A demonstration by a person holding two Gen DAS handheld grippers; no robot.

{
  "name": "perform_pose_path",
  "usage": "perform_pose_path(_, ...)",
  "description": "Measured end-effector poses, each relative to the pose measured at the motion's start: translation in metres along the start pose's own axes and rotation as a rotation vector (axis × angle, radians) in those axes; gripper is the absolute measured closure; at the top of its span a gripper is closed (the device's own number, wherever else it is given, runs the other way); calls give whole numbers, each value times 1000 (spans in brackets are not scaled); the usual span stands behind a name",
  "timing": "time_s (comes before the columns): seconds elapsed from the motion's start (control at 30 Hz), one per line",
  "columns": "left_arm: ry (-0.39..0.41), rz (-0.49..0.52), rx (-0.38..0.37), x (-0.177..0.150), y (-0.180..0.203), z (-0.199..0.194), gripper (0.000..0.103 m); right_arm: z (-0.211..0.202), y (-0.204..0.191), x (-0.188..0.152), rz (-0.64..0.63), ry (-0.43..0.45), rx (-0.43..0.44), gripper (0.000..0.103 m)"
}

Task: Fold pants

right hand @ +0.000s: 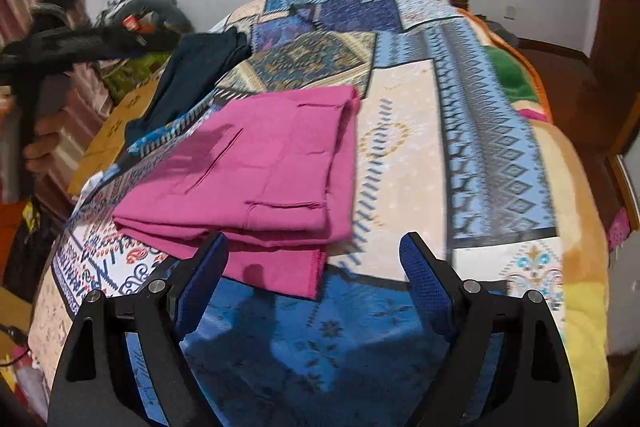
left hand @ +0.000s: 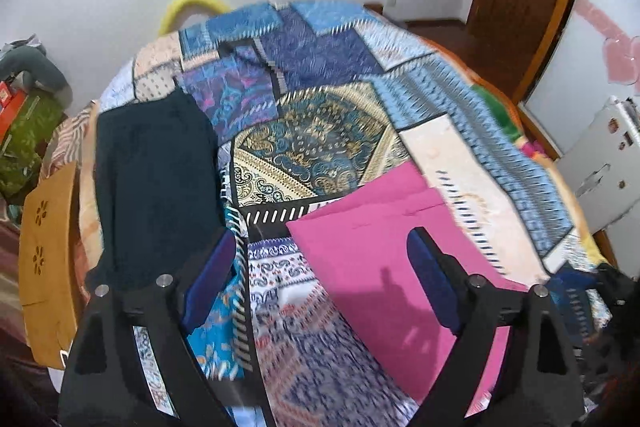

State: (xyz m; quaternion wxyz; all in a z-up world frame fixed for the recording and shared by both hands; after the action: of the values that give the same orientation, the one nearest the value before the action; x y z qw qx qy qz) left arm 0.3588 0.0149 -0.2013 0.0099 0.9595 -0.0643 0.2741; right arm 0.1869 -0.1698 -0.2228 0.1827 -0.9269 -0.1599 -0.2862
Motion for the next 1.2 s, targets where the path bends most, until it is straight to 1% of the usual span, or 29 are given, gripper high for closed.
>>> perform_pose_path(0.13, -77, 23, 16, 7, -3, 43, 15, -6, 10, 4, 28, 21, -19, 18)
perform_pose_path(0.3, -180, 79, 38, 8, 3, 95, 15, -4, 16, 7, 41, 24, -30, 18)
perform_pose_path(0.37, -223, 121, 51, 8, 7, 115, 15, -1, 17, 7, 46, 20, -31, 18)
perform_pose_path(0.47, -257, 207, 110, 4, 15, 137, 15, 3, 18, 6, 52, 13, -27, 18)
perform_pose_path(0.53, -274, 260, 135, -2, 20, 145, 12, 6, 18, 8, 50, 7, -28, 18)
perform_pose_path(0.57, -264, 285, 151, -5, 22, 145, 11, 7, 18, 8, 49, 7, -29, 18)
perform_pose_path(0.63, -261, 320, 159, -10, 25, 141, 11, 7, 17, 9, 46, 8, -29, 18)
perform_pose_path(0.7, -282, 346, 143, -21, 27, 134, 11, 6, 16, 9, 46, 11, -27, 18)
perform_pose_path(0.77, -287, 347, 131, -30, 26, 125, 11, 3, 15, 10, 43, 18, -23, 18)
perform_pose_path(0.87, -301, 321, 99, -44, 25, 108, 11, -1, 11, 10, 40, 30, -14, 18)
perform_pose_path(0.97, -308, 255, 74, -59, 21, 89, 11, -6, 4, 12, 34, 41, -2, 18)
perform_pose_path(1.1, -286, 204, 66, -77, 19, 59, 11, -9, -5, 11, 17, 51, 19, 18)
perform_pose_path(1.2, -275, 152, 35, -91, 15, 37, 11, -5, -7, 7, 16, 37, 23, 18)
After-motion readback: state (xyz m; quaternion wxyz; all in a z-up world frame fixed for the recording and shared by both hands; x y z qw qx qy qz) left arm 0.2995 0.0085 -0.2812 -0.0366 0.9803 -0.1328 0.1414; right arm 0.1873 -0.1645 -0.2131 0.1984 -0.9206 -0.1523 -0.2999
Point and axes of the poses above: each gripper's, at about its wrist camera, not at the fingertips, and z roughly the way its jaws point, y to its right, x to its top, the point moved 4 cm from there along z, roughly the way its jaws point, and after that the axes turned 1 degree about -z, right-handed, at the moved point
